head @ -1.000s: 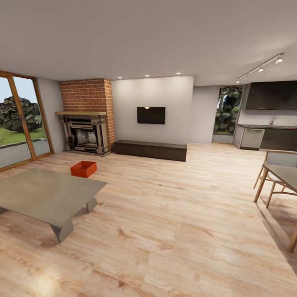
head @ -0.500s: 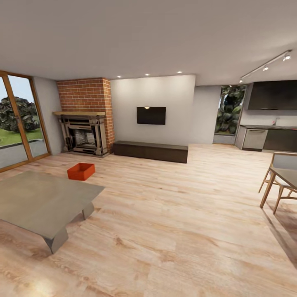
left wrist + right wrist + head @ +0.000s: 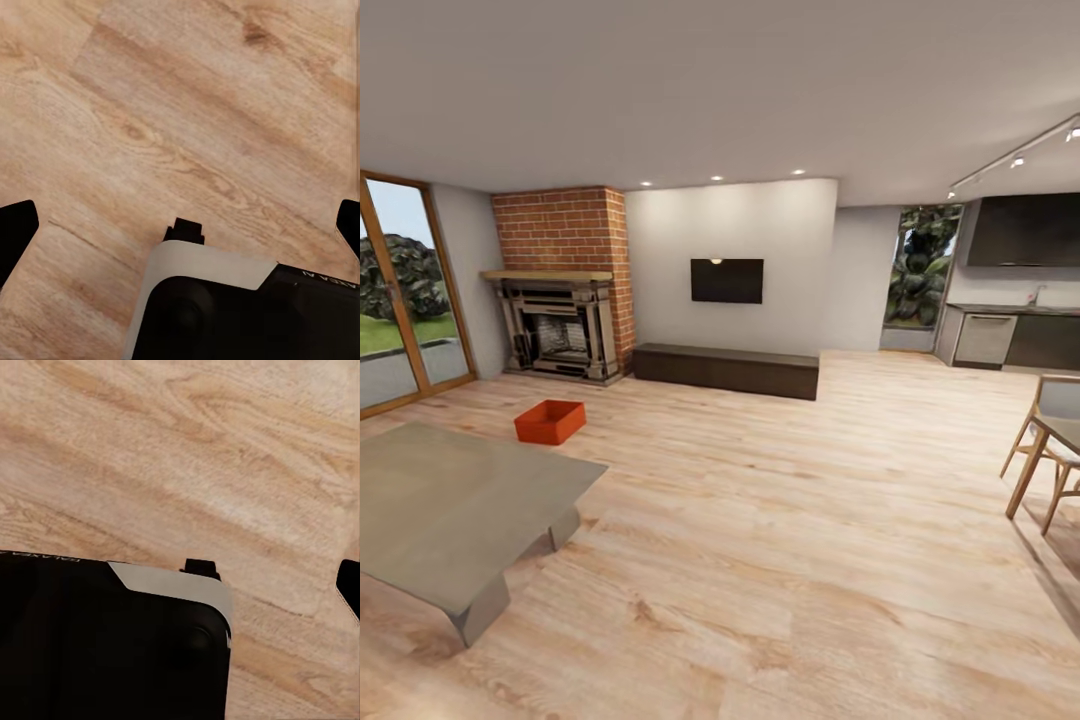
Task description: Move the two storage containers from the living room to the garage. In the garage, place one container on the floor and stack the other container on top of it (either order is fine).
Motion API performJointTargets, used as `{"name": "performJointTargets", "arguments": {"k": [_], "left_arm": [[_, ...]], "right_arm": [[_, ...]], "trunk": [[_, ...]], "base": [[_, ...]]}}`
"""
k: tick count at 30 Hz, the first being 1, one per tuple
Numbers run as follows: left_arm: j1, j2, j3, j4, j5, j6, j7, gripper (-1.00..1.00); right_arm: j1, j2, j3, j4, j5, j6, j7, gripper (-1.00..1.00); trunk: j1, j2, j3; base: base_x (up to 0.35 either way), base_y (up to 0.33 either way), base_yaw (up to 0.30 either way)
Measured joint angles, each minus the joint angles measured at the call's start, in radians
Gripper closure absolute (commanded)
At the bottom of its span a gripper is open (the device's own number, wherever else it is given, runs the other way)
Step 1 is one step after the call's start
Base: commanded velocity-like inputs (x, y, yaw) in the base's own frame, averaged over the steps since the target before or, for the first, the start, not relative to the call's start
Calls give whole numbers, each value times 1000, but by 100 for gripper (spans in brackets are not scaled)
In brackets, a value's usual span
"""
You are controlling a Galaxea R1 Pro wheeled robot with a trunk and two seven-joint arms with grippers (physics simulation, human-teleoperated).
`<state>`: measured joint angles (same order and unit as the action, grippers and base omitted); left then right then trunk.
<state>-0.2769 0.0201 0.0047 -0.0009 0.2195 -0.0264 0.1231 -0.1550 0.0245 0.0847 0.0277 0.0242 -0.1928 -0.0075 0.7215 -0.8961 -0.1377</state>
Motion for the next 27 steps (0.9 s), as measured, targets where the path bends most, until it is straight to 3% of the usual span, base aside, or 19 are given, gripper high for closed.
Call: {"name": "performJointTargets", "arguments": {"k": [27], "left_arm": [[0,0,0,0,0,0,0,-100]], "right_arm": [[0,1,0,0,0,0,0,-100]], "trunk": [[0,0,0]], "base": [[321,0,0]]}}
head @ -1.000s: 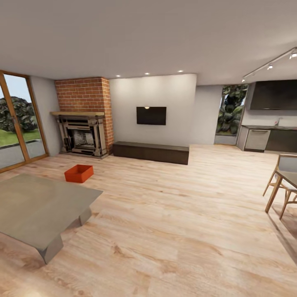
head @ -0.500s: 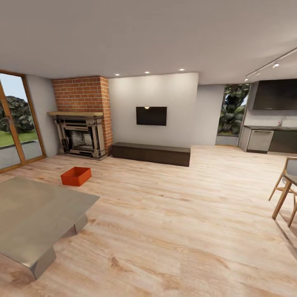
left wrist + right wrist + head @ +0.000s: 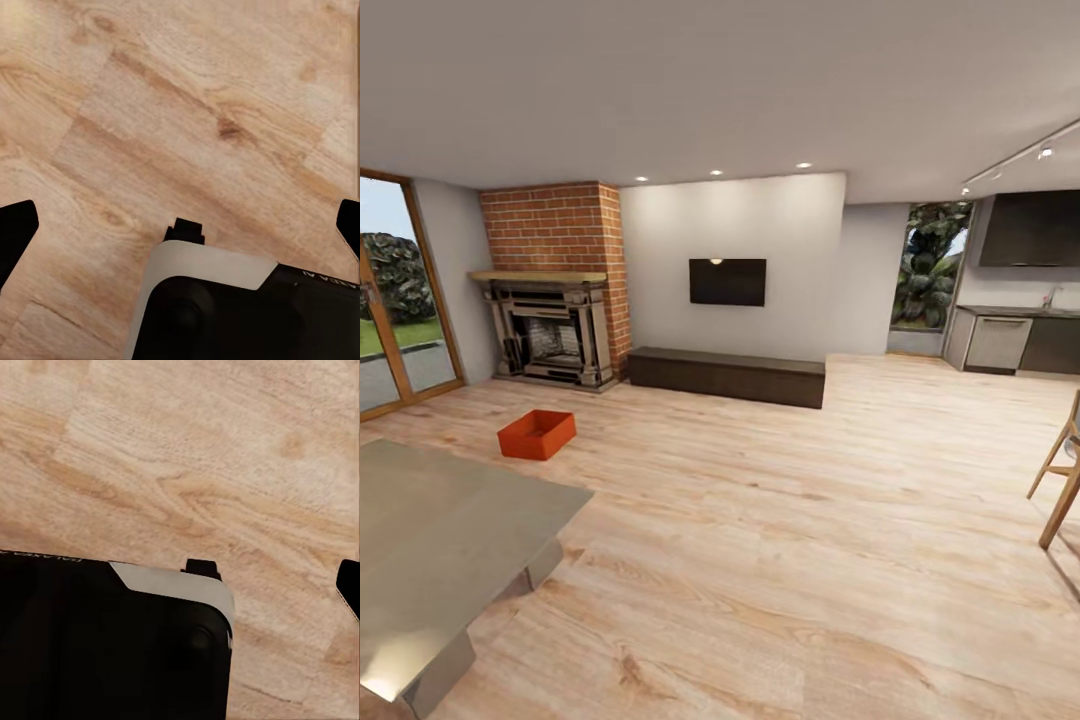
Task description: Move the two storage containers from the living room to the garage. In the garage, place one container on the floor and stack the other container on top of it (either order is fine).
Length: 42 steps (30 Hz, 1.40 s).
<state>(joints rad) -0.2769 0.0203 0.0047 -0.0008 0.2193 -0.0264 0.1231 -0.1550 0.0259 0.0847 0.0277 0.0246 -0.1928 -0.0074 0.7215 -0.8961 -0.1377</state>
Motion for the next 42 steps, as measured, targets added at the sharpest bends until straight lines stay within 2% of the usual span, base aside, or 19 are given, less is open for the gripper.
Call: {"name": "performJointTargets", "arguments": {"k": [42], "left_arm": [[0,1,0,0,0,0,0,-100]], "right_arm": [[0,-1,0,0,-1,0,-1,-100]], "trunk": [[0,0,0]], "base": [[322,0,0]]}}
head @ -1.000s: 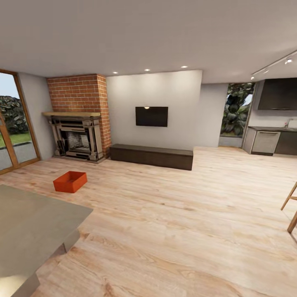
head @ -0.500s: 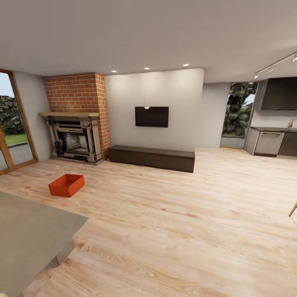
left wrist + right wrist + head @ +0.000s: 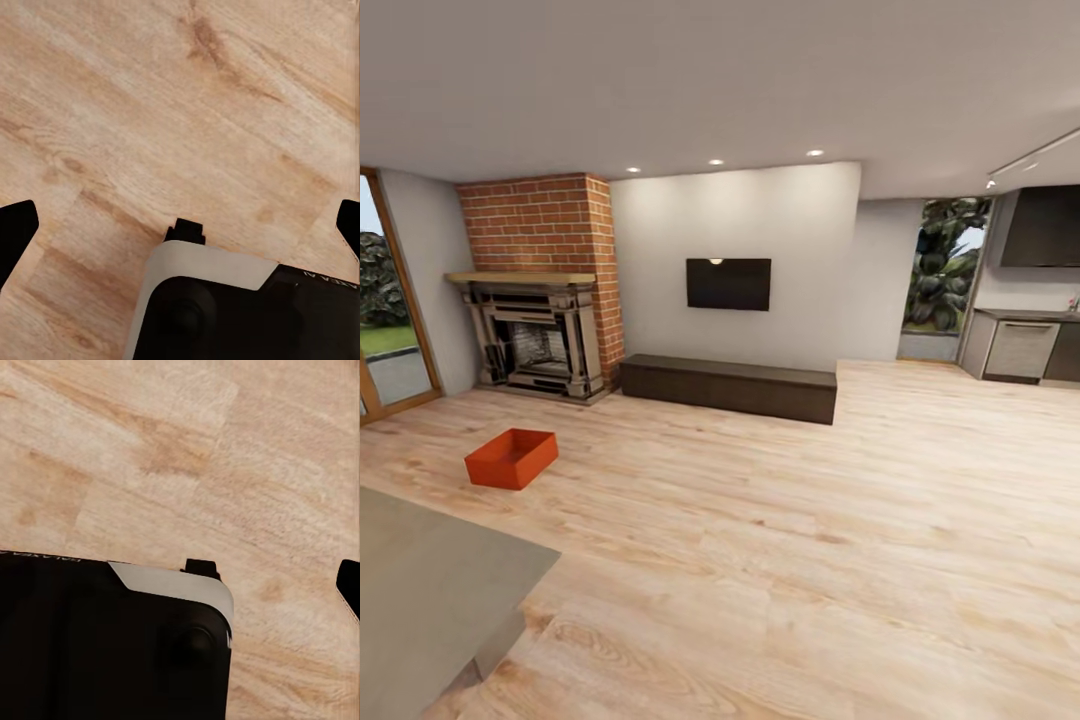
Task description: Move the two storage containers from the living room to the garage. In the garage, place one container on the floor and stack the other container on top of it (either order is fine).
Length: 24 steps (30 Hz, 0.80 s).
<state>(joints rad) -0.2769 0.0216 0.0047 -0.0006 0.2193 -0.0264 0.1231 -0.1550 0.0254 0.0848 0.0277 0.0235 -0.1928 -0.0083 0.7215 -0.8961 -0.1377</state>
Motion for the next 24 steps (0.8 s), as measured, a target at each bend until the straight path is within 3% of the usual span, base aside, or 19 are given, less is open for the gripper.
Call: {"name": "performJointTargets", "arguments": {"k": [24], "left_arm": [[0,0,0,0,0,0,0,-100]], "right_arm": [[0,-1,0,0,0,0,1,-100]], "trunk": [[0,0,0]], "base": [[321,0,0]]}}
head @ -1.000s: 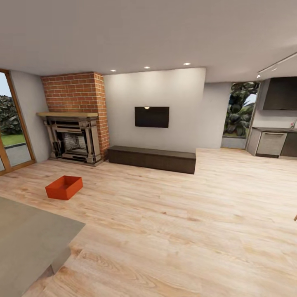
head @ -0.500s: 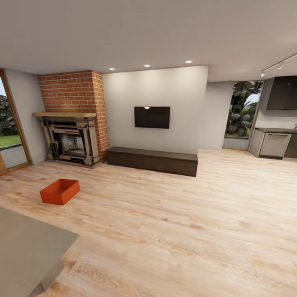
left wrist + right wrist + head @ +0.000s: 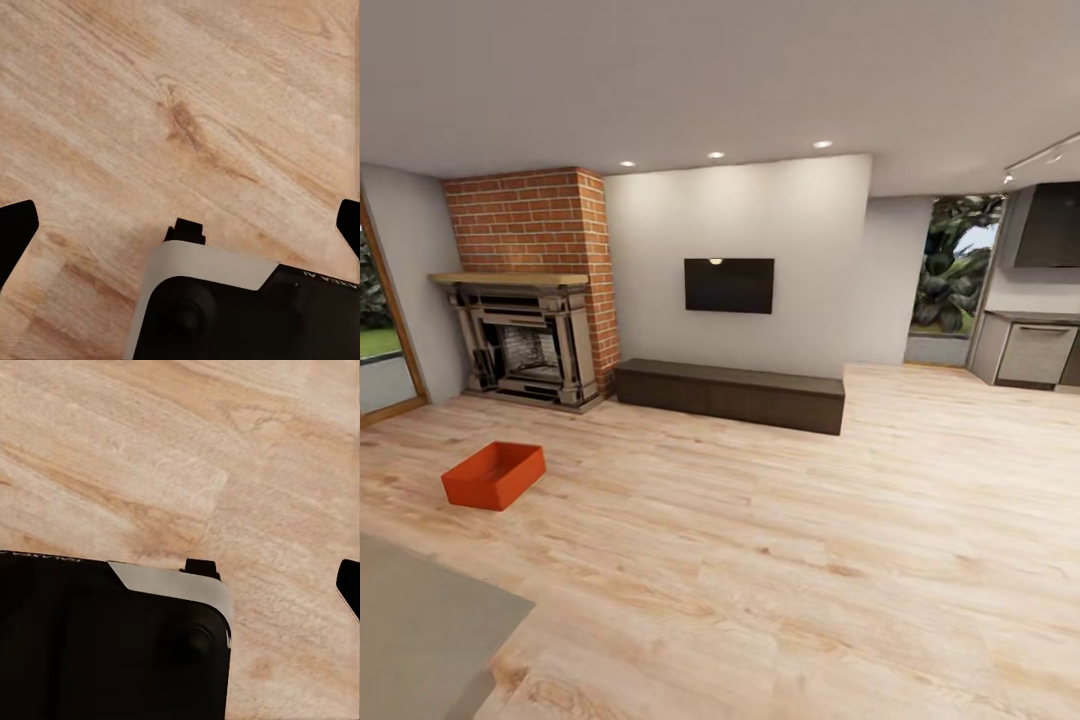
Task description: Move the two storage containers from the living room to the garage. In the garage, place one container on the floor and stack the other container on top of it (either order is fine).
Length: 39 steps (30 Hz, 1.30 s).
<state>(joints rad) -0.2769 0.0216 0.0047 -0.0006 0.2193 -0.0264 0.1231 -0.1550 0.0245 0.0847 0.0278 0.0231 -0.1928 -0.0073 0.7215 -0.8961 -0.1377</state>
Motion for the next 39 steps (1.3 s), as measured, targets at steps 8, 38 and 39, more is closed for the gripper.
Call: {"name": "performJointTargets", "arguments": {"k": [8,38,39], "left_arm": [[0,0,0,0,0,0,0,-100],[0,-1,0,0,0,0,0,-100],[0,-1,0,0,0,0,0,-100]], "right_arm": [[0,0,0,0,0,0,0,-100],[0,0,-1,0,0,0,-1,-100],[0,0,0,0,0,0,-1,-100]], "trunk": [[0,0,0],[0,0,0],[0,0,0]], "base": [[321,0,0],[321,0,0],[321,0,0]]}}
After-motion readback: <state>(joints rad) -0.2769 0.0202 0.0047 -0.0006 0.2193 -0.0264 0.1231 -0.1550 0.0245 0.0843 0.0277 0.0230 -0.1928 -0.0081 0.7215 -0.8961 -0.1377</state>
